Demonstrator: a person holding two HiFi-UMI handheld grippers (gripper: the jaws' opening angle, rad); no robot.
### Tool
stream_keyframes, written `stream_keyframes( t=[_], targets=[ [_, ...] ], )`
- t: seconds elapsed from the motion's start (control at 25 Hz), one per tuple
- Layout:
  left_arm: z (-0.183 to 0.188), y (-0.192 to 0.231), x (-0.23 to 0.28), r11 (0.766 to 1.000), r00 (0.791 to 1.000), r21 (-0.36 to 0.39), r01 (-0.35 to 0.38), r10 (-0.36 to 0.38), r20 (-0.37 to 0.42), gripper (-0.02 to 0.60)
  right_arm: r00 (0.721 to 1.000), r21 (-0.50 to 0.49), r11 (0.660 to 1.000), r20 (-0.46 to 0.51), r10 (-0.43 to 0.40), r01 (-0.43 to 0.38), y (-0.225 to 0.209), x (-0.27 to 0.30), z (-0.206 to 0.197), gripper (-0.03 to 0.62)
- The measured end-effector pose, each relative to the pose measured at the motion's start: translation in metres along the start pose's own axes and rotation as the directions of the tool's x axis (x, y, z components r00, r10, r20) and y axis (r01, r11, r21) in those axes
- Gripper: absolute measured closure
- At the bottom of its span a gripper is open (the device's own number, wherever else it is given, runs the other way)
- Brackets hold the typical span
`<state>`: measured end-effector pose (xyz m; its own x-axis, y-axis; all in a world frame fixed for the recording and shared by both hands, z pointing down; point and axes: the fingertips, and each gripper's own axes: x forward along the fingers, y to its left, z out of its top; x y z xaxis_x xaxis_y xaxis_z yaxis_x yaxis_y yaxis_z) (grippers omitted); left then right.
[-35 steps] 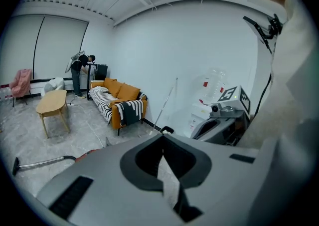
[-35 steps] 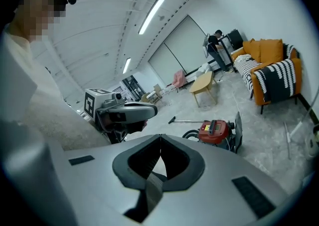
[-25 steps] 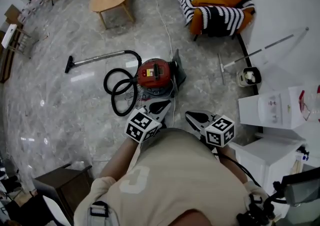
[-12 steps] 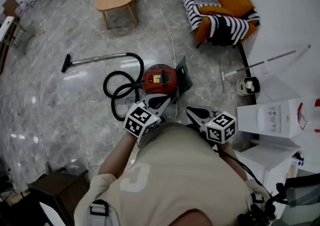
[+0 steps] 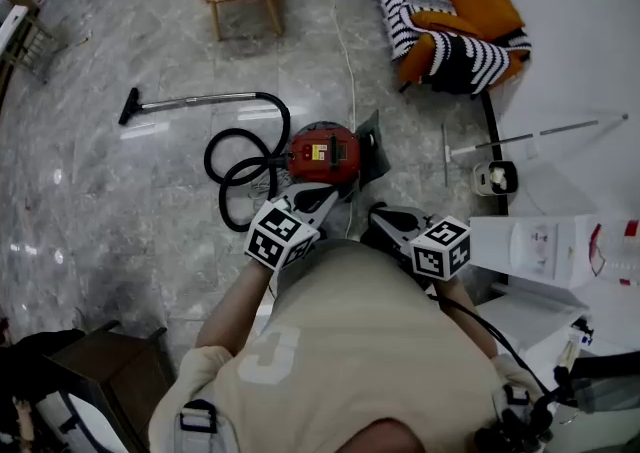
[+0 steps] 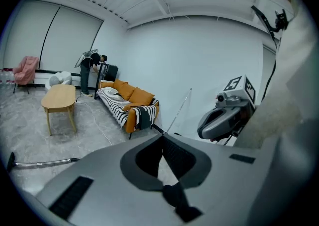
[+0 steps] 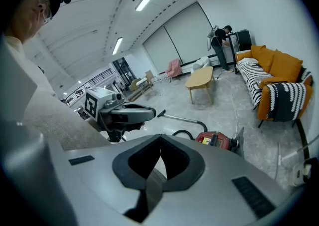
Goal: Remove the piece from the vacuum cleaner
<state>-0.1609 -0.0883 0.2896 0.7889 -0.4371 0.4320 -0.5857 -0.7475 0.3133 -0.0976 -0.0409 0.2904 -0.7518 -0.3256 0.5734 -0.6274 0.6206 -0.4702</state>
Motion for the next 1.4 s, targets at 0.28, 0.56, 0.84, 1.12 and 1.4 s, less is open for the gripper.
stream_keyframes(
  t=[0.28,0.56,0.84,1.12,1.4],
  targets=[
    [0.005,0.015,0.013,0.999,0.999,-0.008,-0.039,0.039,-0.011,0.578,0.997,0.008,0.998,-0.048,0.057,-0.057,-0.019,0.014,0.005,0.591],
    [0.006,0.027,0.036,0.998,0.994,-0.01,-0.069,0.068,-0.087,0.578,0.993,0.001,0.995,-0.064,0.095,-0.095,-0.047,0.017,0.015,0.591],
    [0.015,0.037,0.098,0.995,0.977,0.064,-0.076,0.087,-0.195,0.578,0.993,0.083,0.993,-0.072,0.093,-0.087,-0.117,0.012,0.012,0.591],
    [0.005,0.049,0.152,0.987,0.945,0.133,-0.088,0.125,-0.303,0.578,0.993,0.191,0.98,-0.091,0.08,-0.061,-0.183,0.015,-0.003,0.591],
    [-0.008,0.085,0.177,0.979,0.918,0.141,-0.145,0.186,-0.351,0.578,0.988,0.247,0.968,-0.138,0.064,-0.028,-0.249,0.048,-0.011,0.591]
  ],
)
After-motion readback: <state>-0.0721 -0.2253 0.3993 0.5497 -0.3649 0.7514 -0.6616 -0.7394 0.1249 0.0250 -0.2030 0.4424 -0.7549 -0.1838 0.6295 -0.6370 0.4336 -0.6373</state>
